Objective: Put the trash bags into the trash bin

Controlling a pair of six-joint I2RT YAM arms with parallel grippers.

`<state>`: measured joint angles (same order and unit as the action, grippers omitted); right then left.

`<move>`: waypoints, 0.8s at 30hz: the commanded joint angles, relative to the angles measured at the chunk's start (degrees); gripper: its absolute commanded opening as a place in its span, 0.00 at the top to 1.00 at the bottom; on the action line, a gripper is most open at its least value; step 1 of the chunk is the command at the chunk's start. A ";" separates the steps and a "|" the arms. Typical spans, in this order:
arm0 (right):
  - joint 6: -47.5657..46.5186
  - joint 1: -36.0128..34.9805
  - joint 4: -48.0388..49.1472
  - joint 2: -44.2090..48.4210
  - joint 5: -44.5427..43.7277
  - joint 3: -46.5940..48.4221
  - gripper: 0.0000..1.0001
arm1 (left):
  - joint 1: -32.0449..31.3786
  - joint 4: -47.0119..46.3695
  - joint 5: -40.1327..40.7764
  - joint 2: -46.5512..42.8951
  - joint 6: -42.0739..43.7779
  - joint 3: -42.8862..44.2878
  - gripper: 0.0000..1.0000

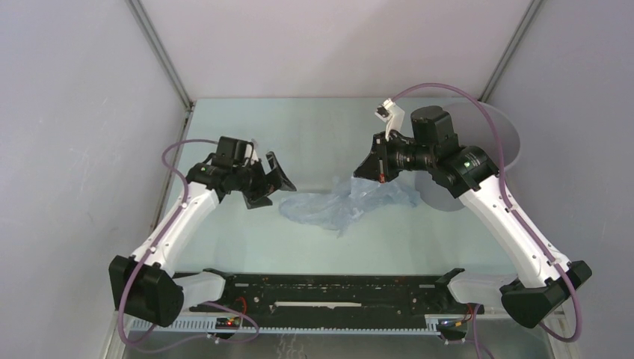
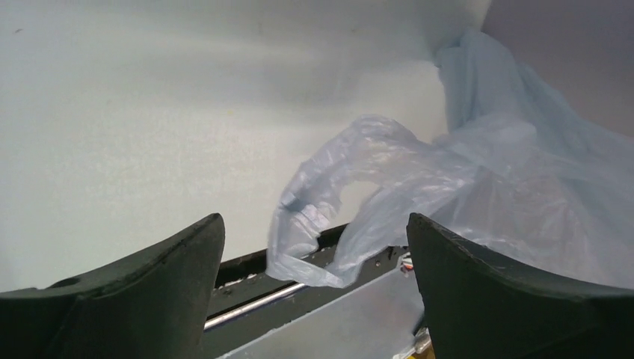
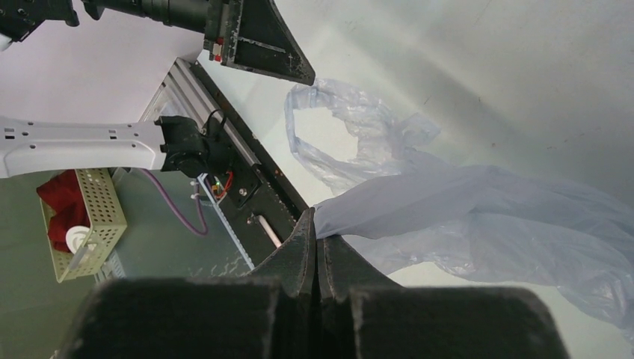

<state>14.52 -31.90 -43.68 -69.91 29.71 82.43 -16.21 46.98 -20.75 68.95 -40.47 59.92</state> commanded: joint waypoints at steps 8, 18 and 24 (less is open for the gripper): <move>2.65 -0.18 2.08 -0.50 -1.29 1.40 1.00 | -0.79 -11.28 -15.92 -0.28 -0.37 -7.93 0.13; 4.20 -0.18 1.19 -1.90 -1.32 1.35 1.00 | -0.22 -21.23 -16.09 6.10 -2.19 -6.95 0.43; 5.52 -0.18 0.73 -0.93 -4.72 -0.06 1.00 | -0.24 -22.20 -15.83 4.36 0.93 -10.11 0.69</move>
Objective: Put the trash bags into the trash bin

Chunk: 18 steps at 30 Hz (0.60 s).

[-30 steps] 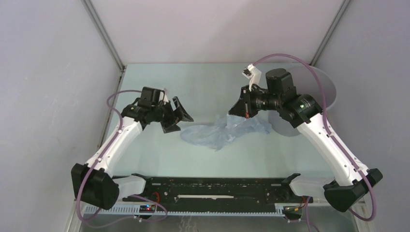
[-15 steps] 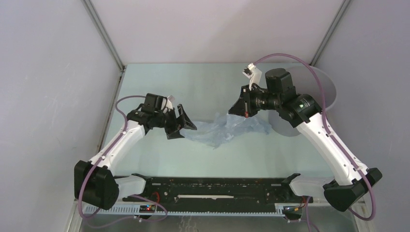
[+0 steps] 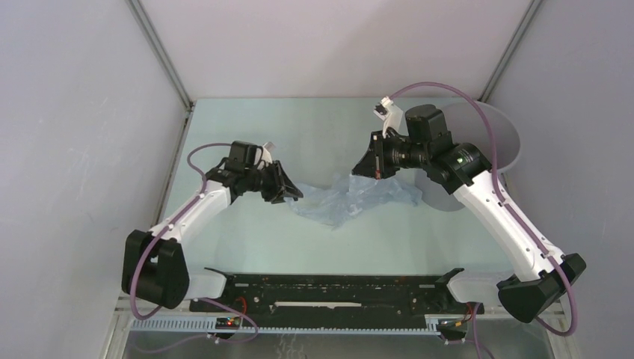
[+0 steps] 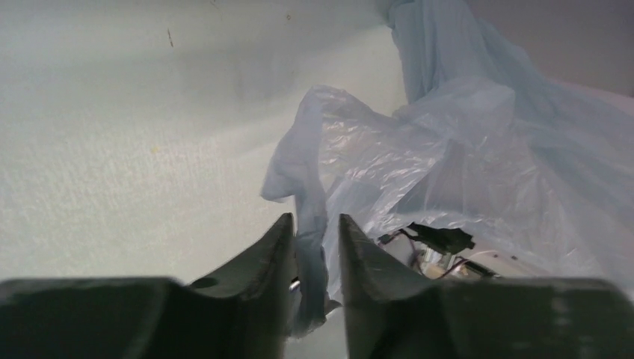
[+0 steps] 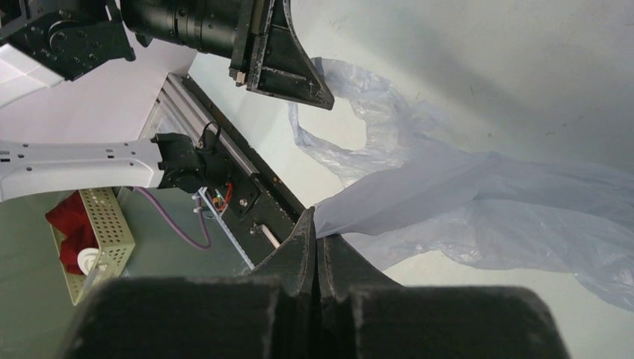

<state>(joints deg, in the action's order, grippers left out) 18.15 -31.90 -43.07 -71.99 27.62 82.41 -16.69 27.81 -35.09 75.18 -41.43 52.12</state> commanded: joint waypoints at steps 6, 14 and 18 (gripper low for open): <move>5.97 -0.06 -2.63 1.39 -8.23 -0.64 1.00 | 0.25 -2.44 6.30 -7.80 2.45 -0.97 1.00; 12.28 9.17 -4.43 0.25 1.07 1.76 1.00 | -0.06 -4.08 19.44 -23.35 -1.83 4.79 1.00; 13.18 11.51 -3.26 1.50 3.87 2.75 1.00 | -0.44 -2.95 21.58 -27.16 -1.46 7.13 1.00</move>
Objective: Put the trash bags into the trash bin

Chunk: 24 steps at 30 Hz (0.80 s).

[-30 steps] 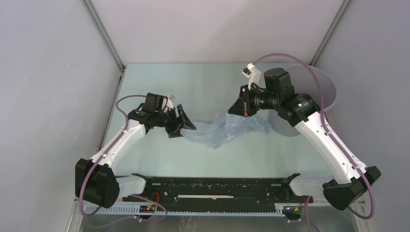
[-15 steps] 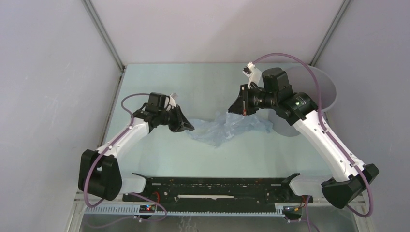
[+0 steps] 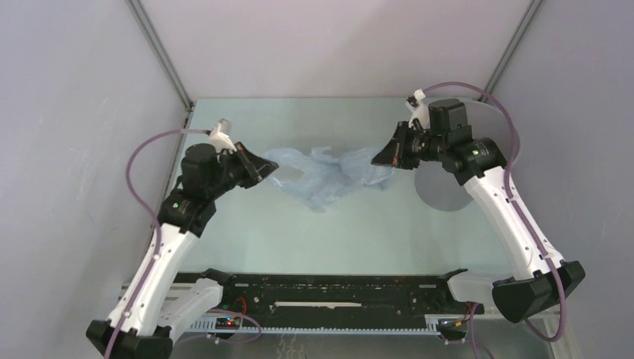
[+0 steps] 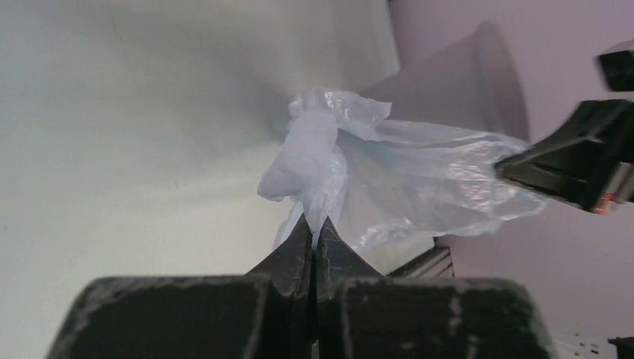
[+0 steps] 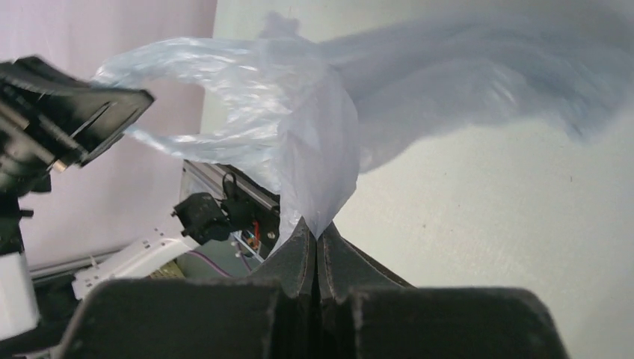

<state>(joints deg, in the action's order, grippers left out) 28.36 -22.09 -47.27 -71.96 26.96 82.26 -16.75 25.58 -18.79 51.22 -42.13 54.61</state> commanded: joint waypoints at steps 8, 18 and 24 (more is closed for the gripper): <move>3.67 2.13 4.30 3.14 7.91 -4.99 1.00 | -2.09 8.30 12.72 -10.08 -3.39 3.28 1.00; 2.82 0.64 13.68 -4.71 4.45 -19.75 1.00 | -2.43 1.96 16.26 -11.25 -6.45 -15.81 1.00; 17.59 1.68 25.98 -15.35 5.56 -18.19 1.00 | 2.02 -0.93 21.35 3.58 -20.41 -12.41 1.00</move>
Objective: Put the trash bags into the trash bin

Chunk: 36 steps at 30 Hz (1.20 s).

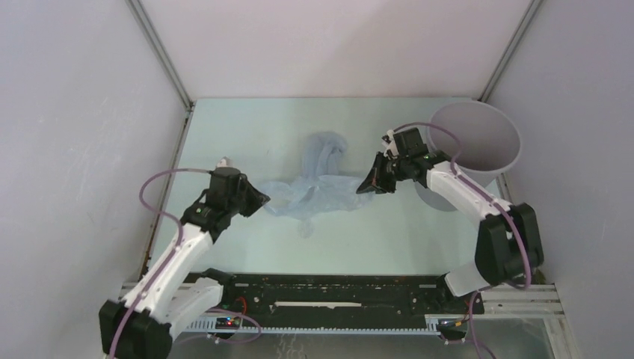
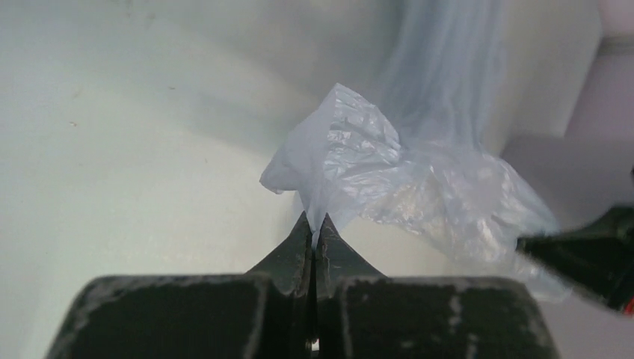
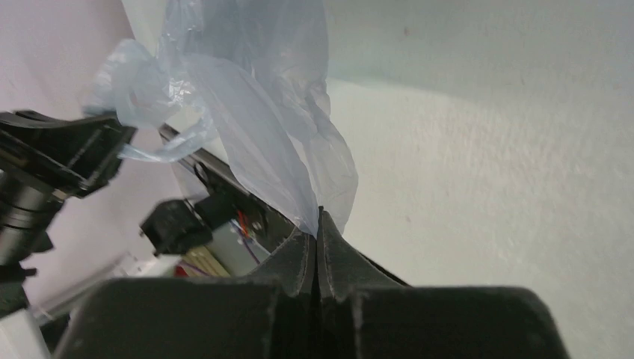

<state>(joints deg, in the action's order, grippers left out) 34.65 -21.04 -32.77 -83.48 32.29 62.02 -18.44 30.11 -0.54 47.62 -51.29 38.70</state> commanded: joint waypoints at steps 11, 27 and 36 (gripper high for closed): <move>-0.13 -4.65 -15.82 -17.32 -12.11 81.28 1.00 | -1.19 0.74 0.22 28.95 12.24 72.82 1.00; -13.33 -14.21 -3.73 -11.24 -21.27 16.09 1.00 | 4.82 -5.48 -2.40 9.43 12.48 1.51 1.00; -9.71 -14.75 -7.44 -9.69 -17.35 26.77 1.00 | 5.27 -7.77 3.27 -2.31 10.33 5.98 1.00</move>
<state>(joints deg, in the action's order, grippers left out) 23.00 -38.79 -41.39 -104.01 12.71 69.78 -13.82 28.88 -0.32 44.69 -39.64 32.56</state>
